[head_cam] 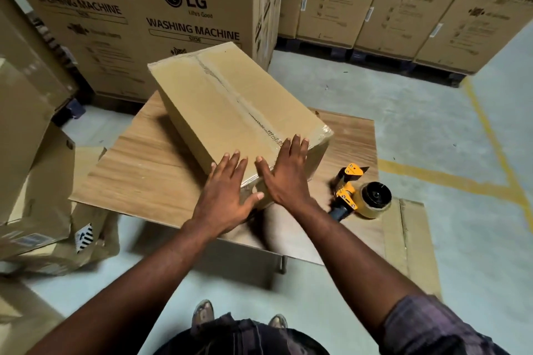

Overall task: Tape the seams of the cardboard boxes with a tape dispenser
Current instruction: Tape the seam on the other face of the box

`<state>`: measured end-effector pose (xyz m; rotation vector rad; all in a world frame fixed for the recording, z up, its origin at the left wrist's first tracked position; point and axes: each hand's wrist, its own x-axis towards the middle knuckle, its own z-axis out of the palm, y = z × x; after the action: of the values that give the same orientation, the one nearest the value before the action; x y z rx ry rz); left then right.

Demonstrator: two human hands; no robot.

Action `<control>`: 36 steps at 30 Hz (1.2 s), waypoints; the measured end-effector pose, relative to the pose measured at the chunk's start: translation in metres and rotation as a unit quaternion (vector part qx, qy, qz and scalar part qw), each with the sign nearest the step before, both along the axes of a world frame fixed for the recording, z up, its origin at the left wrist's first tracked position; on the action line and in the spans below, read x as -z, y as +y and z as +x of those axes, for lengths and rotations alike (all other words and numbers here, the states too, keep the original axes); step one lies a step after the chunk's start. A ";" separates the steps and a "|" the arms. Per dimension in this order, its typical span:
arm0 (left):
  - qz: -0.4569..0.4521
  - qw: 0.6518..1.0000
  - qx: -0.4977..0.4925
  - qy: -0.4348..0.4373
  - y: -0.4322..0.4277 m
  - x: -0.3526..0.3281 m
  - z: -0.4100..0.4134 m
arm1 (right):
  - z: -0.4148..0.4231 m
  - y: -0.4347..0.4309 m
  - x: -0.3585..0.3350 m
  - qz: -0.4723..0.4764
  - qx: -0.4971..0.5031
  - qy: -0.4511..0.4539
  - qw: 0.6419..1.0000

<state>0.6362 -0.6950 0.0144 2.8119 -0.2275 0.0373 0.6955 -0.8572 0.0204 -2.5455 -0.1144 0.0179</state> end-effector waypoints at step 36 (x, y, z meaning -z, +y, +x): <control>0.141 0.984 -0.111 -0.019 0.216 -0.012 0.139 | 0.053 0.038 0.003 -0.169 0.099 0.034 0.980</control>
<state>0.7748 -0.4791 0.0261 3.1076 0.0818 0.1181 0.7484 -0.8188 0.0174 -2.8797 0.1840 0.0504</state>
